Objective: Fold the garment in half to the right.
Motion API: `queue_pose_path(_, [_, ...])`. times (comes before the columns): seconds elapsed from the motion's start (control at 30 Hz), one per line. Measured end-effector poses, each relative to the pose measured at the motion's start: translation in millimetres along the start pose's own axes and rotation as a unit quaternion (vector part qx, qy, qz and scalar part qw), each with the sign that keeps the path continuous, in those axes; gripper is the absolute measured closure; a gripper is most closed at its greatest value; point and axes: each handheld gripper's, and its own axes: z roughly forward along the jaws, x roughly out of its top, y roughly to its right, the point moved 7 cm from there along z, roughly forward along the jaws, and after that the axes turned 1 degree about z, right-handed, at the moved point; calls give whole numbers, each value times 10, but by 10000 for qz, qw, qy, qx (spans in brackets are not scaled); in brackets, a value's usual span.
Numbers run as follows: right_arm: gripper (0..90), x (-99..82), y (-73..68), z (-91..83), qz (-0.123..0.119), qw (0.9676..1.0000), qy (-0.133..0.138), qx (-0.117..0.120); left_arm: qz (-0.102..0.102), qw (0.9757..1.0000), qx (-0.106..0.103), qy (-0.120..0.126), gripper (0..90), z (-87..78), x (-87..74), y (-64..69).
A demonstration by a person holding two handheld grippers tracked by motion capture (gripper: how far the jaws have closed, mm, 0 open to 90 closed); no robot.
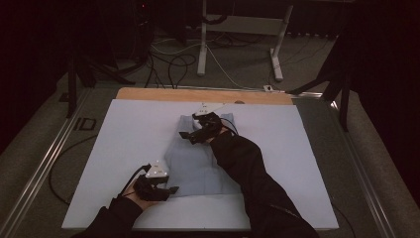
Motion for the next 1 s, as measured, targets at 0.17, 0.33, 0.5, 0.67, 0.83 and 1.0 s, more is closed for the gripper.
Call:
queue_pose_path(0.17, [91,-6,-16,26,49,10000,-52,-11,26,9998,0,-193,726,3,23,67])
queue_pose_path(0.33, [92,-7,-7,45,53,10000,-36,30,-47,9998,-52,-175,820,-10,55,36])
queue_pose_path(0.5, [92,17,25,86,94,9999,1,37,-270,9995,-150,74,854,-117,163,-22])
queue_pose_path(0.67, [91,37,74,137,128,9999,-17,31,-241,9995,-184,88,854,-143,190,0])
queue_pose_path(0.83, [89,84,195,218,135,9998,-112,-56,-174,9997,-165,46,854,-141,197,22])
queue_pose_path(1.0, [131,119,306,326,182,9994,-275,-120,-206,9996,-169,77,854,-157,230,14])
